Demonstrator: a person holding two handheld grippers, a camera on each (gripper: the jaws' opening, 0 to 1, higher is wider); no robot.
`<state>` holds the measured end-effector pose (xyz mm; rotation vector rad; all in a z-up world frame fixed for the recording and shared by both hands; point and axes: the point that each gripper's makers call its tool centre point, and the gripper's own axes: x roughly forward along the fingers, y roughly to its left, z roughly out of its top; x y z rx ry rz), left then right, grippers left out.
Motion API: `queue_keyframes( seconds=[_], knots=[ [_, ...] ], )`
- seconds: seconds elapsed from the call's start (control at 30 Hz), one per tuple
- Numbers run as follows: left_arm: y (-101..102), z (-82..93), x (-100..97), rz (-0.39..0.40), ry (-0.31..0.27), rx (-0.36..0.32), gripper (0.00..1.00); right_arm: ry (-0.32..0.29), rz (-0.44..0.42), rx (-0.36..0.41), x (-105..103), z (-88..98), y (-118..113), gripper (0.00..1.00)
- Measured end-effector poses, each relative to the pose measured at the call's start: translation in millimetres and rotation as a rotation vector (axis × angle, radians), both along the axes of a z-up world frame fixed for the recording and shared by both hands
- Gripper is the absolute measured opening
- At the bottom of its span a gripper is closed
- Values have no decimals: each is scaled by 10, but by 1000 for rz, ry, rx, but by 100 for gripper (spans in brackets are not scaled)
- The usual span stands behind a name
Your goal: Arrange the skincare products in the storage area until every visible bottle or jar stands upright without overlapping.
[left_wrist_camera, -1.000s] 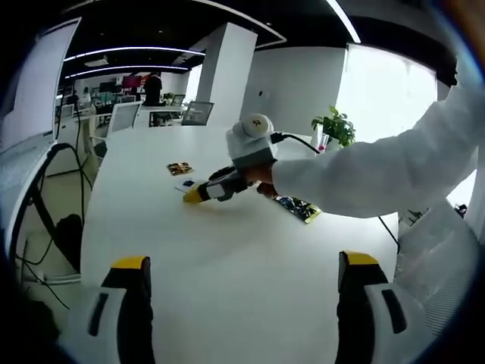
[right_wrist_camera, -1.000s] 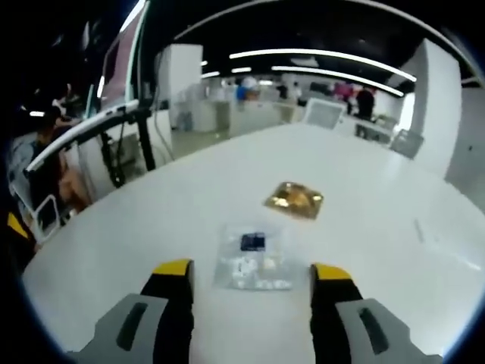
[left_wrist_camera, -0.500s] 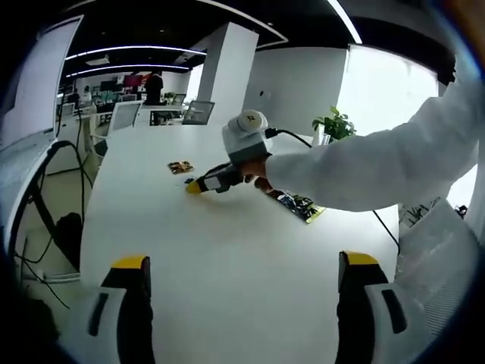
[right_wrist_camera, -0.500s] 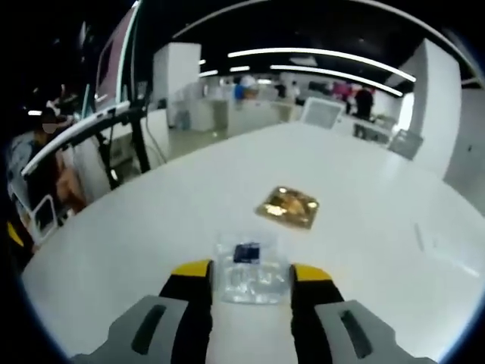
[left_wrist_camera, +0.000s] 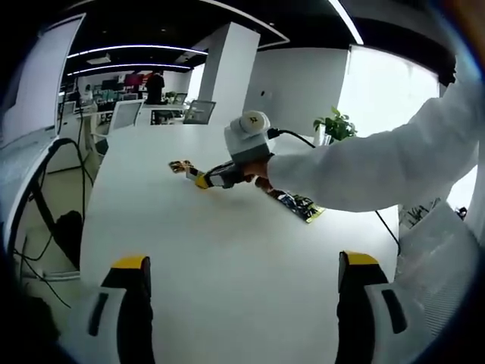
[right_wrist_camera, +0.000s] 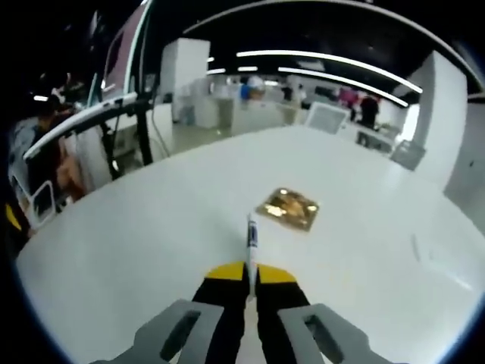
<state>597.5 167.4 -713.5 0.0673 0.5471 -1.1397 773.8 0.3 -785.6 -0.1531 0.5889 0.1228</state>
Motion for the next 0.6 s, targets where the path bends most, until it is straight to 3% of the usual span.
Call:
queue_keyframes(
  seconds=[0.23, 0.4, 0.6],
  knots=[
    [6, 31, 17, 6, -4, -4, 98, 7, 46, -15, -123, 69, 47, 0],
    [-19, 63, -5, 3, -5, -8, 98, -21, 80, -13, -178, 233, 96, 0],
    [-58, 139, -26, -7, -8, -26, 98, -67, 191, -59, -218, 403, 264, 0]
  ],
)
